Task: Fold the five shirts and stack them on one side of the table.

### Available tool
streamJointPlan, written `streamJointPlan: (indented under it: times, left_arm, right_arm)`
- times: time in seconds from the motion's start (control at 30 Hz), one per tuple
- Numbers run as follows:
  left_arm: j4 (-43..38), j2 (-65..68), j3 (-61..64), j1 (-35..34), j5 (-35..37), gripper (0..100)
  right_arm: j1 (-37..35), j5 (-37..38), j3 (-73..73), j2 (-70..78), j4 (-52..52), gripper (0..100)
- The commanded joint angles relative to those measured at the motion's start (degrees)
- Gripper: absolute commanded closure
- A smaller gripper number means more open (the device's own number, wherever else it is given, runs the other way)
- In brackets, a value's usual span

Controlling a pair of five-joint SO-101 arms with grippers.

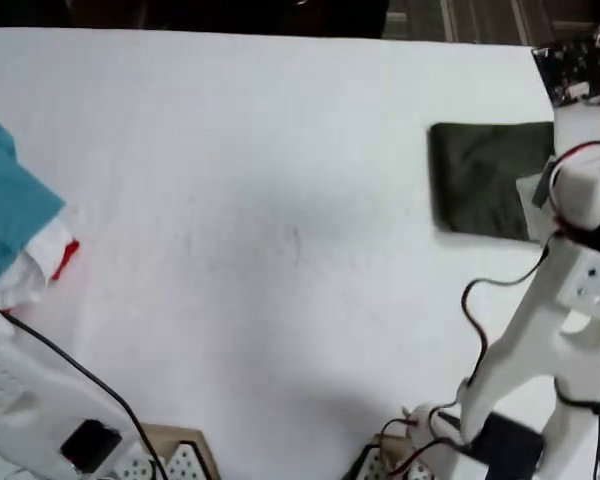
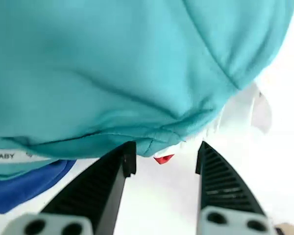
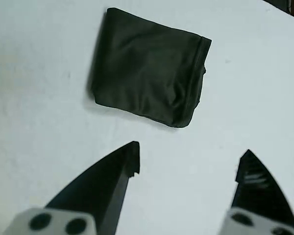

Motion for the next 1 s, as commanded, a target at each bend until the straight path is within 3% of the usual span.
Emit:
streamJointPlan:
  times: [0.0, 0.43, 0.6, 0.77, 0.97]
  left_arm:
    - [0.8, 0.6, -1.9, 0.0, -3.5, 78]
    - [-4.2, 10.3, -2.4, 0.3, -4.9, 79]
    - [-4.0, 10.3, -4.8, 0.2, -3.4, 98]
    - [-3.7, 10.3, -8.3, 0.2, -2.1, 97]
    - [2.2, 10.2, -16.7, 1.6, -1.6, 97]
  right_arm:
    - [-0.5, -0.4, 1.8, -4.7, 1.3, 69.1]
    - [-0.5, -0.6, 5.6, -7.3, 1.3, 69.2]
    - [-0.5, -0.7, 7.3, -7.3, 1.3, 69.2]
    - [-0.5, -0.7, 11.7, -7.3, 1.3, 69.3]
    - [-0.5, -0.7, 15.7, -7.3, 1.3, 69.3]
